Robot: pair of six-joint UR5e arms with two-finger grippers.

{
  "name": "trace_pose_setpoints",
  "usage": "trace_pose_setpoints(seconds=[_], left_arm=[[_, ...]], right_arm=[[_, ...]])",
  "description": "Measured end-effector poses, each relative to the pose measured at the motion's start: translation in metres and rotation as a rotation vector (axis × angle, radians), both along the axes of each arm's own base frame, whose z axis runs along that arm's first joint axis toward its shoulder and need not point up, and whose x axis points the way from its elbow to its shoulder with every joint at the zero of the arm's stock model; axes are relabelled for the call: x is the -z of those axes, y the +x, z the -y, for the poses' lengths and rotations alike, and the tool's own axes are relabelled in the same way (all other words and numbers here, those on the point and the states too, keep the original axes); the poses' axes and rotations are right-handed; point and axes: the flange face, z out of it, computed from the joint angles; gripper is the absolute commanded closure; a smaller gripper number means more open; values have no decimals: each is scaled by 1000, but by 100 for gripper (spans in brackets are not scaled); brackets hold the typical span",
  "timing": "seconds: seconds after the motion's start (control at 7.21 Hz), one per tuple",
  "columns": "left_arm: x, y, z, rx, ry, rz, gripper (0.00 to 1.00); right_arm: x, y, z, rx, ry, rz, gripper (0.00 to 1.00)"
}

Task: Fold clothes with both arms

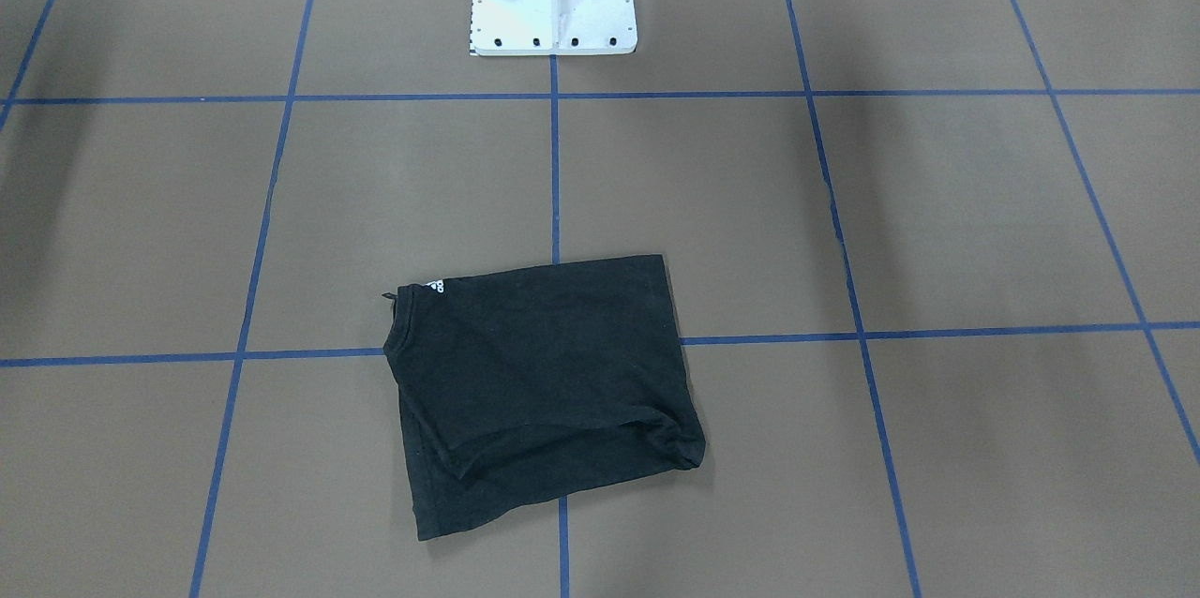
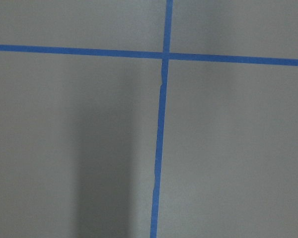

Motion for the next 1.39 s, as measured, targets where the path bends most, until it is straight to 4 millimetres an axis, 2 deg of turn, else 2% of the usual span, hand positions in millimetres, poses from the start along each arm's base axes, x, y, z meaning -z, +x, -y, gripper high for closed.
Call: trace_pose_setpoints(seconds=[1.39], left_arm=[[-3, -7, 7, 18, -3, 2, 0]], right_arm=[[-2, 0, 1, 0, -12, 5, 0]])
